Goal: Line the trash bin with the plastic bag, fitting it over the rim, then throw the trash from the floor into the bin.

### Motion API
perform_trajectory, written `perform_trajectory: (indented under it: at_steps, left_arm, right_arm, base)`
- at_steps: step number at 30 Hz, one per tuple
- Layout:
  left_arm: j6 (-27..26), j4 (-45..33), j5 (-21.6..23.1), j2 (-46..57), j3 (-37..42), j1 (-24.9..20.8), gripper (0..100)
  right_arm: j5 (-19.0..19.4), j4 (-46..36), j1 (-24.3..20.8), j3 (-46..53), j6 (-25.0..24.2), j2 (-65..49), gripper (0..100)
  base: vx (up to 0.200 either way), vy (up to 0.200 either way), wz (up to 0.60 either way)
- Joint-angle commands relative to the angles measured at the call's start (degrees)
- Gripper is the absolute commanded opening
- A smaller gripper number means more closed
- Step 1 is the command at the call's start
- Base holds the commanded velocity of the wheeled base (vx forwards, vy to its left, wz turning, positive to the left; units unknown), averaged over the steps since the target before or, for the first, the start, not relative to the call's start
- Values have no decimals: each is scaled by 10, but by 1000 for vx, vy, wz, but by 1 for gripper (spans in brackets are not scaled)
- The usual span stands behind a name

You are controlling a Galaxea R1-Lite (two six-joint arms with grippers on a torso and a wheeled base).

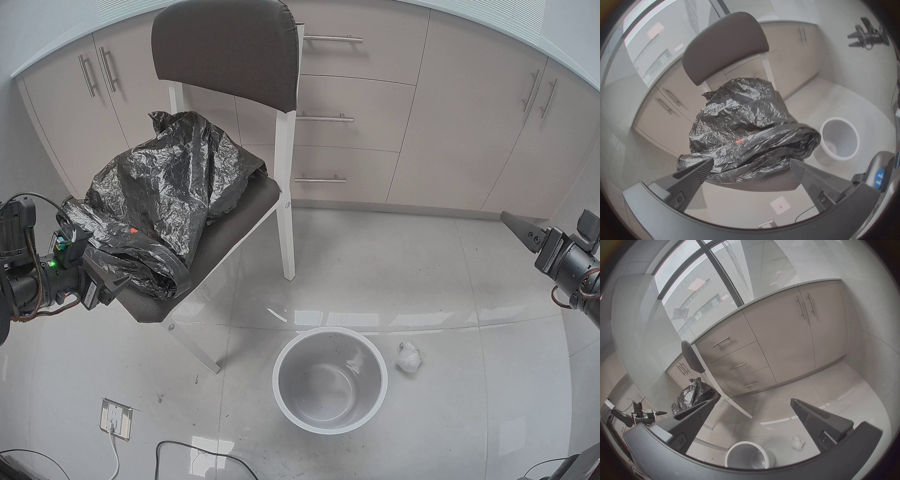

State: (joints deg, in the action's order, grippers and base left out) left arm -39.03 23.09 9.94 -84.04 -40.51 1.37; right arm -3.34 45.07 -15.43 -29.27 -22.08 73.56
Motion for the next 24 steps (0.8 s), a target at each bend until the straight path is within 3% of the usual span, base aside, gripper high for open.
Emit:
perform_trajectory:
  at_steps: [1,15,24]
  left_arm:
    - [-15,1,-9,-47,-22,8,100]
    - [-17,1,-9,-74,-66,-16,100]
    - [-17,1,-11,-94,-79,-60,100]
  right_arm:
    - [0,-1,0,-3,0,-6,100]
    - [1,-1,0,-3,-2,1,100]
    - [1,-3,5,-14,-2,-6,100]
  base:
    - [0,0,0]
    - [0,0,0]
    - [0,0,0]
